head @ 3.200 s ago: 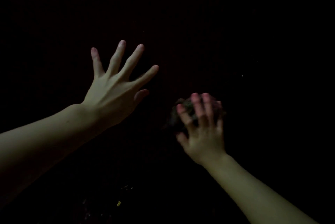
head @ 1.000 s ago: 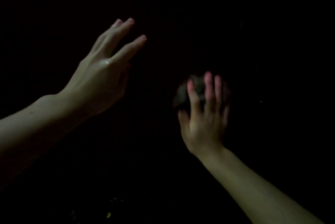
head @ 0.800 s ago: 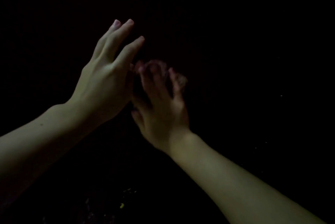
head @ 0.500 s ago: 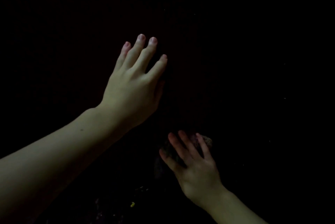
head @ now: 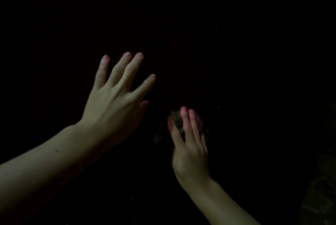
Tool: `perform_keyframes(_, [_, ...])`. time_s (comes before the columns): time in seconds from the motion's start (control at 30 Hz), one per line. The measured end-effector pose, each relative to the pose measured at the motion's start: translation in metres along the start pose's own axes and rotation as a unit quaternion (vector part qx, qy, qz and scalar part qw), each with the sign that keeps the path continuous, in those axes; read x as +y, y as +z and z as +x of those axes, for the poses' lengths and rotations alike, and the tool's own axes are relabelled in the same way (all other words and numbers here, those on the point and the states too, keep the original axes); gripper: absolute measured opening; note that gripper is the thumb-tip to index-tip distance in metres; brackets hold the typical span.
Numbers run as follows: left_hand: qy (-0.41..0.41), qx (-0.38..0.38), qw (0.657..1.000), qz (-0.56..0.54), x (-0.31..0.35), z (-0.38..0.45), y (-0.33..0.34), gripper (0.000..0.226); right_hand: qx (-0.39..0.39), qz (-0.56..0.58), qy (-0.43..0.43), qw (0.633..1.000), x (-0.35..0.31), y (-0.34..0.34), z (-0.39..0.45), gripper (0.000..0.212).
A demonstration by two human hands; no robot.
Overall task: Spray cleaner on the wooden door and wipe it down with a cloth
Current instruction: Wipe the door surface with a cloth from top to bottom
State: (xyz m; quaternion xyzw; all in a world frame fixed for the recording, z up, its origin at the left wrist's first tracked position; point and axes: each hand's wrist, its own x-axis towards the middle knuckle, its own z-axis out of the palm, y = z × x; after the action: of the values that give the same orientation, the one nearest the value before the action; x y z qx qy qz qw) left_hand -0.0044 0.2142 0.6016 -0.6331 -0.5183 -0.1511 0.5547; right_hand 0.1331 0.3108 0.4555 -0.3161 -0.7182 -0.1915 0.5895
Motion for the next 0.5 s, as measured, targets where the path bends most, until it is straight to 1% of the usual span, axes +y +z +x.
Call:
perform_keyframes(0.07, [0.013,0.006,1.0,0.001,0.014,0.019,0.008,0.066,0.037,0.017,-0.011,0.999,0.013,-0.006,0.051,0.049])
perform_keyframes(0.13, [0.01,0.014,1.0,0.009,0.024,0.038,0.013,0.07,0.068,0.025,-0.014,0.997,0.026,-0.01,0.104,0.054])
perform_keyframes(0.23, [-0.003,0.03,0.999,0.013,0.033,0.058,0.017,0.07,0.123,0.032,0.023,0.992,0.05,-0.011,0.147,0.053])
perform_keyframes(0.3, [0.002,0.033,0.999,0.011,0.037,0.061,0.02,0.066,0.152,0.027,0.053,0.987,0.064,-0.005,0.132,0.052])
perform_keyframes(0.4, [0.011,0.032,0.999,0.007,0.04,0.057,0.023,0.063,0.18,0.022,0.076,0.981,0.068,0.013,0.059,0.05])
perform_keyframes(0.43, [0.014,0.031,0.999,0.007,0.042,0.054,0.024,0.063,0.178,0.026,0.089,0.98,0.068,0.019,0.025,0.049])
perform_keyframes(0.5, [0.028,0.021,0.999,0.009,0.047,0.045,0.027,0.064,0.15,0.03,0.125,0.98,0.064,0.031,-0.042,0.049])
